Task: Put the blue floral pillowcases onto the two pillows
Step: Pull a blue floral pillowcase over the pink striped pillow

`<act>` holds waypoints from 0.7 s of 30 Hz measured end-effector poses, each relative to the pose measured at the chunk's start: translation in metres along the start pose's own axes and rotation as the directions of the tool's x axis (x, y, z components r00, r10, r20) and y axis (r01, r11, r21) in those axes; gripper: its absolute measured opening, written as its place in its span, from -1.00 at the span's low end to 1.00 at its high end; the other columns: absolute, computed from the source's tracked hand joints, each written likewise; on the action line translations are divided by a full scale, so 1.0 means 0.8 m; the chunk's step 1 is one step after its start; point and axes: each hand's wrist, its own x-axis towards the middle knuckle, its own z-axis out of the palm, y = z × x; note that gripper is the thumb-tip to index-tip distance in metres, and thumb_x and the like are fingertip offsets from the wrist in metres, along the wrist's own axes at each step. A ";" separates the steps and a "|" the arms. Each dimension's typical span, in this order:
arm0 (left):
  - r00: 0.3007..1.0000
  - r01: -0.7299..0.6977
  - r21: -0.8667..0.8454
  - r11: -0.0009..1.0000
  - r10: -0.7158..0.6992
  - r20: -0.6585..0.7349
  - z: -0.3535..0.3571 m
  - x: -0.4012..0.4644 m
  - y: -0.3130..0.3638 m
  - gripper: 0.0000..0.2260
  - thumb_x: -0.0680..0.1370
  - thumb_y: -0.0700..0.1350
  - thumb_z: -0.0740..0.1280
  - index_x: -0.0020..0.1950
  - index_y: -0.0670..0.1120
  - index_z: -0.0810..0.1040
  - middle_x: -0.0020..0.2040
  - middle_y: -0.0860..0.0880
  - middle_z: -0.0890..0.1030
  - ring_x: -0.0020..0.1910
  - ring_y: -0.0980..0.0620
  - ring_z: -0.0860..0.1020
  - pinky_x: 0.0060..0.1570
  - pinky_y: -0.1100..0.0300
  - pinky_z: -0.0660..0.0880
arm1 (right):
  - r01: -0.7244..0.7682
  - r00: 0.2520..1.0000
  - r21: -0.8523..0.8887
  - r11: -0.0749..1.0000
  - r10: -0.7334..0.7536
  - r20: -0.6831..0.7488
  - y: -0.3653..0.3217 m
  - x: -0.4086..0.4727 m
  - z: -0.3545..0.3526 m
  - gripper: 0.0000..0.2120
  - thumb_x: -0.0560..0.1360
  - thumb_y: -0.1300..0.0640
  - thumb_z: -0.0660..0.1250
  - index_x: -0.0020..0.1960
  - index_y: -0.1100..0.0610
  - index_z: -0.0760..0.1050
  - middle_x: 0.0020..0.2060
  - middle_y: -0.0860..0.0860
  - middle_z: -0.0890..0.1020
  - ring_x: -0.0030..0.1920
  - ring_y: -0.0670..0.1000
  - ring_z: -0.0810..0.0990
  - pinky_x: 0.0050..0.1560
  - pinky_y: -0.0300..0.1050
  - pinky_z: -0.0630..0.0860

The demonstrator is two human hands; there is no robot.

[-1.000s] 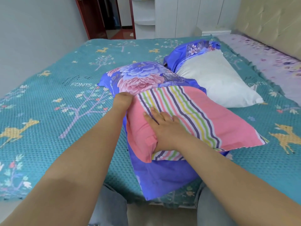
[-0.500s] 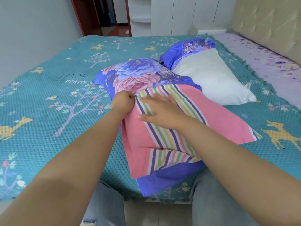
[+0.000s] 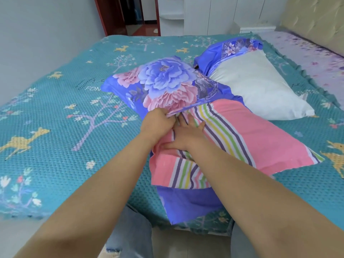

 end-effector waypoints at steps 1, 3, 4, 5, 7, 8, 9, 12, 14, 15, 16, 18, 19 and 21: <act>1.000 -0.026 0.019 0.999 0.026 -0.003 0.008 -0.013 0.001 -0.71 0.52 0.01 0.28 -0.32 -0.13 0.45 -0.20 -0.22 0.59 -0.14 -0.18 0.54 -0.22 0.11 0.41 | -0.028 1.000 -0.002 1.000 0.028 0.007 0.003 0.006 0.000 0.09 0.23 -0.54 0.18 0.52 -0.12 -0.28 0.53 -0.09 -0.19 0.51 0.16 -0.26 0.31 0.53 -0.19; 0.999 -0.048 0.004 0.999 0.048 0.007 0.022 -0.038 -0.002 -0.69 0.53 0.04 0.26 -0.29 -0.15 0.48 -0.20 -0.22 0.60 -0.13 -0.20 0.56 -0.19 0.08 0.45 | -0.050 0.999 -0.041 0.998 0.051 0.013 0.009 0.015 0.003 -0.06 0.34 -0.48 0.11 0.53 -0.12 -0.22 0.54 -0.05 -0.12 0.52 0.15 -0.20 0.33 0.51 -0.15; 0.999 -0.042 -0.027 0.999 0.042 0.004 0.027 -0.045 -0.005 -0.69 0.54 0.05 0.25 -0.29 -0.14 0.48 -0.20 -0.22 0.60 -0.13 -0.20 0.56 -0.19 0.09 0.44 | -0.046 0.999 -0.058 0.997 0.047 0.012 0.011 0.016 0.005 -0.12 0.39 -0.45 0.08 0.53 -0.12 -0.21 0.54 -0.04 -0.11 0.52 0.15 -0.19 0.34 0.50 -0.15; 1.000 -0.024 -0.062 0.998 0.023 -0.015 0.028 -0.050 -0.008 -0.70 0.54 0.05 0.26 -0.28 -0.13 0.48 -0.21 -0.21 0.60 -0.14 -0.19 0.56 -0.19 0.10 0.44 | -0.035 0.999 -0.060 0.998 0.035 0.000 0.012 0.015 0.006 -0.14 0.41 -0.43 0.07 0.53 -0.12 -0.21 0.54 -0.04 -0.12 0.52 0.14 -0.19 0.35 0.49 -0.16; 0.996 0.030 -0.130 0.991 -0.041 -0.083 0.026 -0.046 -0.018 -0.77 0.52 0.03 0.28 -0.24 -0.10 0.51 -0.22 -0.18 0.60 -0.14 -0.16 0.56 -0.22 0.13 0.41 | 0.011 0.999 -0.023 1.000 -0.011 -0.041 0.011 0.006 0.005 -0.08 0.35 -0.49 0.10 0.52 -0.13 -0.22 0.54 -0.09 -0.13 0.52 0.13 -0.20 0.36 0.45 -0.22; 0.990 0.058 -0.147 0.987 -0.076 -0.115 0.025 -0.041 -0.027 -0.81 0.52 0.00 0.29 -0.21 -0.08 0.50 -0.23 -0.15 0.59 -0.15 -0.15 0.56 -0.24 0.15 0.37 | 0.051 0.996 -0.003 0.999 -0.051 -0.068 0.010 -0.001 0.004 -0.06 0.32 -0.52 0.11 0.52 -0.15 -0.20 0.53 -0.12 -0.12 0.52 0.11 -0.21 0.36 0.43 -0.25; 0.985 0.088 -0.159 0.983 -0.110 -0.136 0.024 -0.037 -0.034 -0.84 0.50 -0.02 0.31 -0.20 -0.09 0.47 -0.24 -0.13 0.57 -0.15 -0.15 0.55 -0.25 0.16 0.35 | 0.093 0.991 0.001 0.996 -0.092 -0.101 0.010 -0.011 0.002 -0.07 0.31 -0.53 0.11 0.52 -0.18 -0.18 0.53 -0.14 -0.11 0.52 0.10 -0.21 0.37 0.40 -0.27; 0.973 0.125 -0.174 0.977 -0.155 -0.170 0.032 -0.032 -0.055 -0.87 0.46 -0.10 0.33 -0.18 -0.14 0.44 -0.16 -0.16 0.52 -0.13 -0.18 0.52 -0.21 0.13 0.37 | 0.164 0.955 -0.055 0.985 -0.172 -0.244 0.018 -0.047 0.010 -0.18 0.38 -0.48 0.08 0.51 -0.21 -0.13 0.54 -0.11 -0.10 0.52 0.07 -0.22 0.39 0.33 -0.35; 0.967 0.099 -0.131 0.986 -0.127 -0.223 0.041 -0.039 -0.061 -0.89 0.46 -0.12 0.33 -0.16 -0.16 0.47 -0.07 -0.18 0.48 -0.10 -0.17 0.48 -0.09 0.08 0.41 | 0.177 0.924 -0.066 0.982 -0.189 -0.333 0.025 -0.070 0.020 -0.24 0.42 -0.44 0.06 0.52 -0.21 -0.09 0.54 -0.09 -0.10 0.52 0.05 -0.24 0.39 0.30 -0.39; 0.958 0.098 -0.121 0.988 -0.127 -0.258 0.043 -0.043 -0.062 -0.89 0.47 -0.12 0.33 -0.15 -0.15 0.48 -0.05 -0.19 0.47 -0.09 -0.16 0.47 -0.05 0.07 0.41 | 0.178 0.918 -0.066 0.982 -0.190 -0.347 0.027 -0.079 0.022 -0.25 0.43 -0.43 0.05 0.52 -0.21 -0.09 0.54 -0.09 -0.10 0.52 0.05 -0.25 0.39 0.30 -0.39; 0.946 0.125 -0.138 0.983 -0.160 -0.280 0.043 -0.045 -0.067 -0.89 0.48 -0.10 0.32 -0.15 -0.14 0.49 -0.05 -0.19 0.48 -0.09 -0.15 0.46 -0.04 0.06 0.40 | 0.178 0.921 -0.063 0.982 -0.189 -0.341 0.027 -0.085 0.022 -0.24 0.42 -0.44 0.05 0.52 -0.21 -0.10 0.54 -0.09 -0.11 0.52 0.04 -0.26 0.39 0.30 -0.40; 0.915 0.206 -0.253 0.945 -0.278 -0.293 0.040 -0.049 -0.079 -0.89 0.50 -0.10 0.30 -0.19 -0.11 0.47 -0.14 -0.15 0.52 -0.16 -0.12 0.47 -0.11 0.09 0.40 | 0.181 0.938 -0.058 0.982 -0.190 -0.288 0.025 -0.095 0.017 -0.20 0.39 -0.47 0.06 0.51 -0.21 -0.12 0.54 -0.10 -0.15 0.51 0.04 -0.30 0.38 0.30 -0.42; 0.900 0.238 -0.355 0.904 -0.342 -0.270 0.038 -0.052 -0.085 -0.88 0.51 -0.11 0.30 -0.22 -0.08 0.45 -0.22 -0.10 0.53 -0.21 -0.08 0.47 -0.14 0.11 0.39 | 0.194 0.947 -0.058 0.979 -0.203 -0.251 0.023 -0.100 0.016 -0.16 0.36 -0.49 0.06 0.51 -0.22 -0.13 0.54 -0.10 -0.18 0.50 0.04 -0.33 0.36 0.31 -0.44; 0.887 0.241 -0.578 0.779 -0.418 -0.194 0.037 -0.062 -0.094 -0.84 0.50 -0.18 0.28 -0.28 -0.05 0.43 -0.32 -0.04 0.50 -0.29 -0.02 0.45 -0.20 0.11 0.41 | 0.233 0.951 -0.068 0.970 -0.242 -0.191 0.020 -0.110 0.021 -0.10 0.30 -0.53 0.08 0.50 -0.23 -0.16 0.53 -0.10 -0.23 0.48 0.06 -0.39 0.33 0.35 -0.45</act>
